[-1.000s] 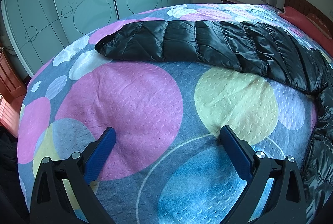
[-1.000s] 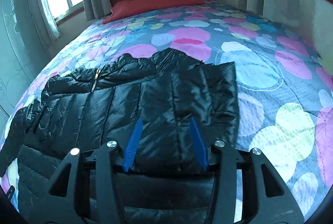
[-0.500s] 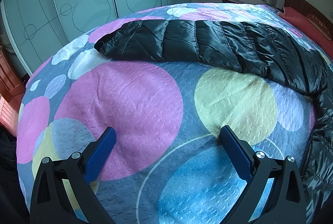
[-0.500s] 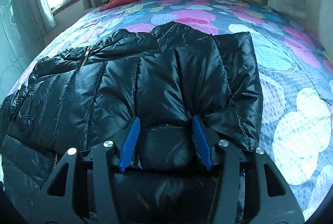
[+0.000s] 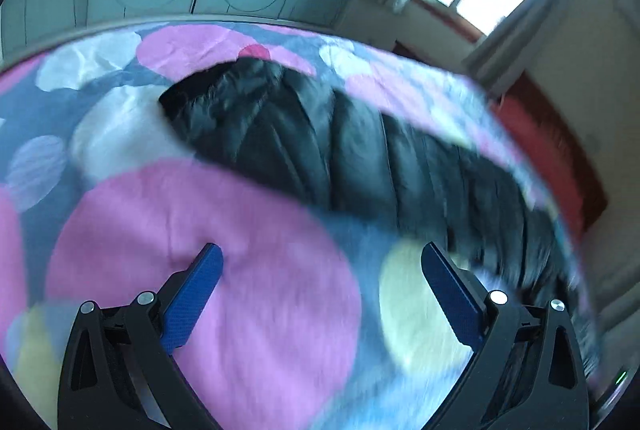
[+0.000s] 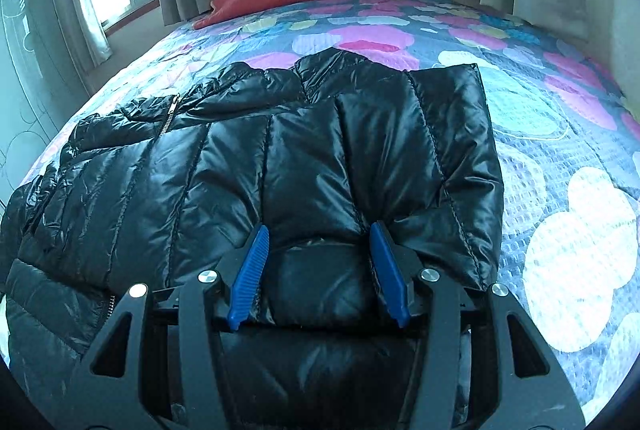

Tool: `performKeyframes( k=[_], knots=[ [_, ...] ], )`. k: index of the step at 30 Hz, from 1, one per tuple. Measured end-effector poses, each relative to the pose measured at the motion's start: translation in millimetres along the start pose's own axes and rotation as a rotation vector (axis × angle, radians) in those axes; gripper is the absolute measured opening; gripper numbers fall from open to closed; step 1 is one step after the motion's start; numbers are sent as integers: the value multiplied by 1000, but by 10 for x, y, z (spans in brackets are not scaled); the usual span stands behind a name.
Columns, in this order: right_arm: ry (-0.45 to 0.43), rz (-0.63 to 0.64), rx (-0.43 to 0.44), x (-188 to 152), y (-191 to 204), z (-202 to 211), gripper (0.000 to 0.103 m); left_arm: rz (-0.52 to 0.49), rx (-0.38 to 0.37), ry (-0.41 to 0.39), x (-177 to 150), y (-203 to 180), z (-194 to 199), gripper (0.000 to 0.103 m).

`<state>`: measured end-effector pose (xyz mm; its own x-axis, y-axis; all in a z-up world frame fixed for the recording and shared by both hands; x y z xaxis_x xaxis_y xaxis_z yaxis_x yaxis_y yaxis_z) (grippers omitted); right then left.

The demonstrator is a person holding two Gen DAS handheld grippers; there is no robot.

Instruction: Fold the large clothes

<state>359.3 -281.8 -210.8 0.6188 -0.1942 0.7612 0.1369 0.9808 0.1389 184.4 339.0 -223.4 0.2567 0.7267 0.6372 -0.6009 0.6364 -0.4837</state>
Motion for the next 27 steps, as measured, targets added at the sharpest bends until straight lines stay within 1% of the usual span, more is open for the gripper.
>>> performKeyframes(
  k=[4, 7, 8, 9, 10, 11, 12, 14, 15, 16, 18, 21, 23, 24, 25, 27],
  knots=[
    [-4, 6, -4, 2, 11, 5, 54, 109, -34, -49, 304, 76, -203, 98],
    [-6, 5, -4, 2, 17, 10, 54, 181, -35, -95, 445, 117, -221, 97],
    [-7, 5, -5, 1, 22, 16, 54, 191, -20, -102, 455, 155, -213, 90],
    [-9, 5, -6, 1, 26, 21, 54, 195, 1, -111, 461, 166, -200, 76],
    [-11, 5, -7, 4, 29, 25, 54, 204, 23, -125, 475, 206, -177, 69],
    [-12, 6, -7, 6, 25, 28, 54, 214, 29, -134, 483, 248, -163, 55],
    [-14, 5, -7, 9, 21, 30, 54, 234, 40, -142, 505, 315, -163, 38],
    [-15, 6, -7, 10, 18, 32, 54, 278, 43, -144, 529, 427, -178, 24],
    [-15, 7, -8, 12, 18, 33, 54, 286, 40, -146, 532, 453, -170, 20],
    [-16, 7, -9, 13, 16, 35, 54, 273, 51, -146, 558, 450, -174, 18],
    [-15, 6, -7, 11, 12, 34, 54, 218, 79, -158, 619, 381, -159, 10],
    [-17, 8, -9, 14, 11, 39, 54, 150, 82, -200, 697, 190, -102, 8],
    [-16, 8, -8, 17, 2, 40, 54, 93, 48, -235, 740, -39, 3, 7],
    [-16, 8, -8, 17, 2, 42, 54, 56, 19, -250, 764, -213, 54, 7],
    [-16, 8, -7, 14, 5, 42, 54, 34, -1, -258, 770, -325, 79, 7],
    [-16, 8, -7, 13, 5, 42, 54, -29, -62, -271, 759, -686, 141, 7]
  ],
)
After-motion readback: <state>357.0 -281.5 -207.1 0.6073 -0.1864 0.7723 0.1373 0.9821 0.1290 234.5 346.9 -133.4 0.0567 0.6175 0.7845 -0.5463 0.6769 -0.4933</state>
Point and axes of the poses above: each gripper's, at about its wrist camera, not at the fingertips, and z roughly against the way its jaws point, y to its left, x to its top, the point moved 9 cm from there along -z, roughly the way its jaws point, and after that the axes turned 6 degrees about -y, right-handed, at the moved point
